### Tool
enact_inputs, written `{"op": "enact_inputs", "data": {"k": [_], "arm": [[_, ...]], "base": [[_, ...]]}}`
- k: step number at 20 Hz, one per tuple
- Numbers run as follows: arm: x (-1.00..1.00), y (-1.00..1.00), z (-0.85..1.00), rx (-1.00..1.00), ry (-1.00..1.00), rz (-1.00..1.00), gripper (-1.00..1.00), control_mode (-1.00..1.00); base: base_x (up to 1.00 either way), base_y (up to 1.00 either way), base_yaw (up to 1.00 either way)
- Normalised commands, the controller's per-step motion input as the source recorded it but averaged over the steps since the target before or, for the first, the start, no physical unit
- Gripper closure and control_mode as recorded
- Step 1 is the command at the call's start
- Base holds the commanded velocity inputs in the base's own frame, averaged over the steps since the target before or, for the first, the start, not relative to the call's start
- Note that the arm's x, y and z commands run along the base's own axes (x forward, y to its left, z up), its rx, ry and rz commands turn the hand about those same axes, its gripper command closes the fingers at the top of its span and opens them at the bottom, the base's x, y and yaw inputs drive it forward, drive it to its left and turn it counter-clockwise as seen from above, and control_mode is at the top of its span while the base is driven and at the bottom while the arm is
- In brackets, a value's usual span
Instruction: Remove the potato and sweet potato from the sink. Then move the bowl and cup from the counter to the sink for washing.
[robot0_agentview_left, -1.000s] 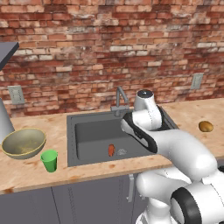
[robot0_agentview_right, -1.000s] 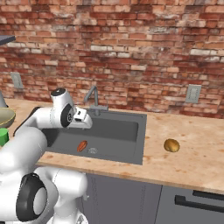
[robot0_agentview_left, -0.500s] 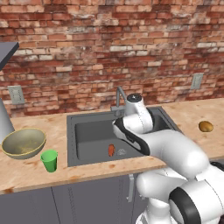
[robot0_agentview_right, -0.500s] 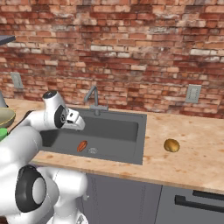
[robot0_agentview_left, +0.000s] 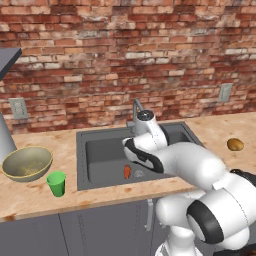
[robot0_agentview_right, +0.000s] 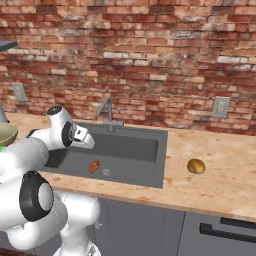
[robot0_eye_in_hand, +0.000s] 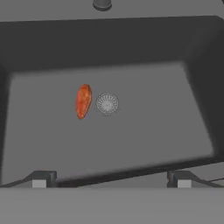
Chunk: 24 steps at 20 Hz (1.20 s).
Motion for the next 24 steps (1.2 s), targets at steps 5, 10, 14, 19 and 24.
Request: {"op": "enact_inputs", "data": {"k": [5,10,14,19,24], "arm": [[0.23,0.05,-0.14,0.0,0.0,0.0,-1.0,-1.0],[0.2,0.08,-0.16,0.0,0.0,0.0,-1.0,-1.0],[0.17,0.08,-0.15,0.0,0.0,0.0,-1.0,-1.0],[0.14,0.11,-0.18,0.0,0.0,0.0,-1.0,-1.0],[0.16,0.07,-0.17,0.0,0.0,0.0,-1.0,-1.0]], "base": [[0.0,0.0,0.0],[0.0,0.0,0.0],[0.0,0.0,0.0],[0.0,0.0,0.0],[0.0,0.0,0.0]]}}
